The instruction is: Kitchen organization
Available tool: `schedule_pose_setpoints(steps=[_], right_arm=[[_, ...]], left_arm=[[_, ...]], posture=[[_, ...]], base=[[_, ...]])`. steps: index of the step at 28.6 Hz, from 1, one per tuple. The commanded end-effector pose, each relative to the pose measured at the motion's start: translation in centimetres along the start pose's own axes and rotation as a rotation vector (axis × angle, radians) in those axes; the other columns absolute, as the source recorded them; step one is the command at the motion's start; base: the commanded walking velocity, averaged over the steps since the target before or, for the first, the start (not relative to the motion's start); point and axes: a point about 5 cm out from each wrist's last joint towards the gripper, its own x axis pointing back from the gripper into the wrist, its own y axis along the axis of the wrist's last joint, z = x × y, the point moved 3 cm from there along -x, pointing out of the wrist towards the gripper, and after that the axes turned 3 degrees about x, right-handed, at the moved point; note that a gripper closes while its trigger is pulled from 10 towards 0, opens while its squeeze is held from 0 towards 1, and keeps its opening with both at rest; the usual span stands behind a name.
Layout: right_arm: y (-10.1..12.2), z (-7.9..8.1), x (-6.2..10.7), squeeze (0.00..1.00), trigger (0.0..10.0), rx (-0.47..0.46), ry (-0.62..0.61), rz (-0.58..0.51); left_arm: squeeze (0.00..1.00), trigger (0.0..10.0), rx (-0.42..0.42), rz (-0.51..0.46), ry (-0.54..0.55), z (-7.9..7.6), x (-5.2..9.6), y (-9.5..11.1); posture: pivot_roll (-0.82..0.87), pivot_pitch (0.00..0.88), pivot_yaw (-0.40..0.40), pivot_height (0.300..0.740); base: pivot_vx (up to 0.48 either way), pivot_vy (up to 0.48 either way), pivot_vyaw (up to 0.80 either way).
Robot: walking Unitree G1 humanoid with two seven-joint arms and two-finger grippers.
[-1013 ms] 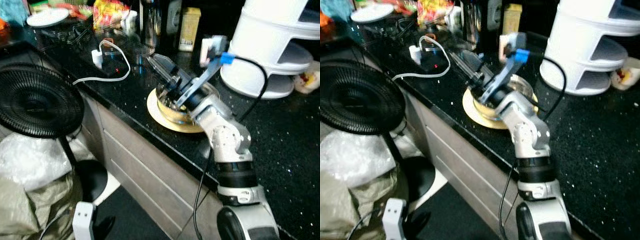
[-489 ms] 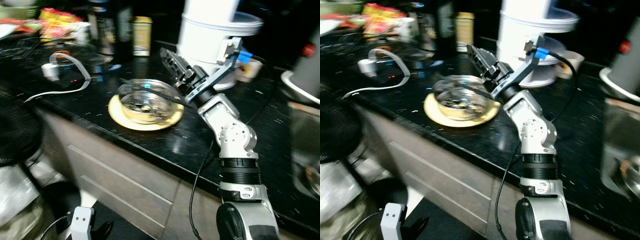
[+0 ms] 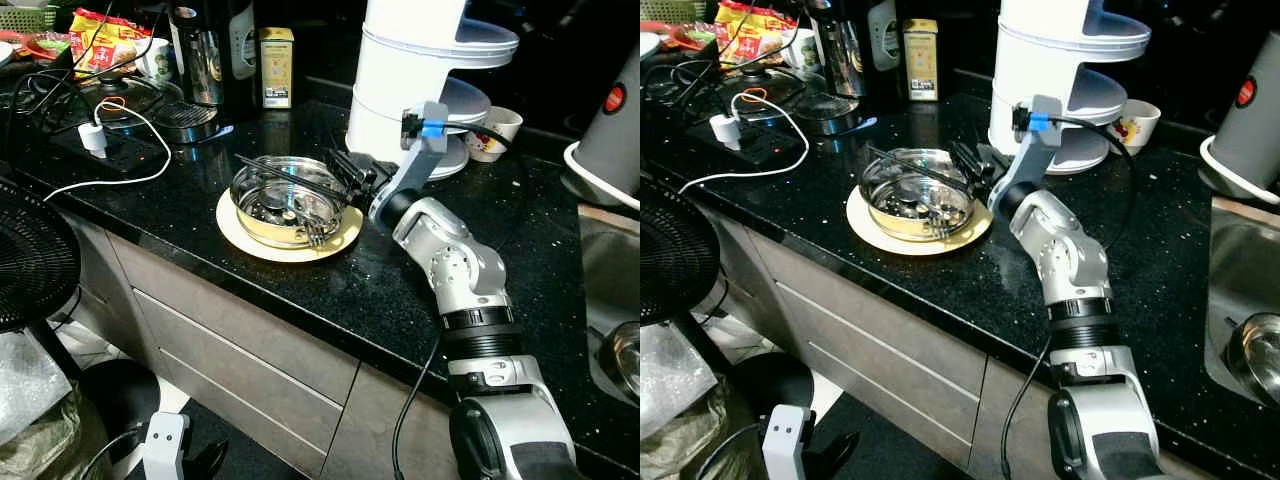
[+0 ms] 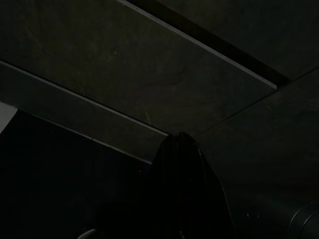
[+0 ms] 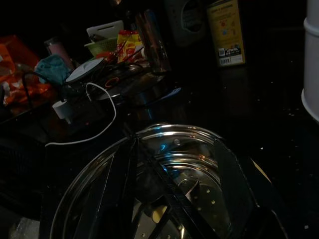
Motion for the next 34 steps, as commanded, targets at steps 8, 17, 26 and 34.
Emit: schedule_pose_setpoints(steps=[8,17,26,34], right_arm=[[0.9,-0.7,0.4,0.0,10.0,0.046,0.056,-0.005],[3.0,0.5,1.6,0.0,10.0,0.378,0.28,0.066],[1.2,2.1,-0.6,0.0,10.0,0.534,0.192,0.255],[0.0,2.7,-2.2,0.0,10.0,0.619,0.13,0.42]], left_arm=[[0.0,10.0,-0.001,0.013,0.0,0.1,0.2,-0.5],[0.0,10.0,-0.003,0.01,-0.005,0.0,0.2,-0.3],[0.0,10.0,-0.005,0.003,-0.004,-0.1,0.1,0.0],[0.0,10.0,-0.007,-0.001,-0.004,-0.1,-0.1,0.2]], posture=[[0.11,0.0,-0.069,0.74],[0.11,0.0,-0.066,0.74],[0.11,0.0,-0.061,0.74],[0.11,0.0,-0.065,0.74]], base=[[0.0,0.0,0.0],[0.0,0.0,0.0],[0.0,0.0,0.0],[0.0,0.0,0.0]])
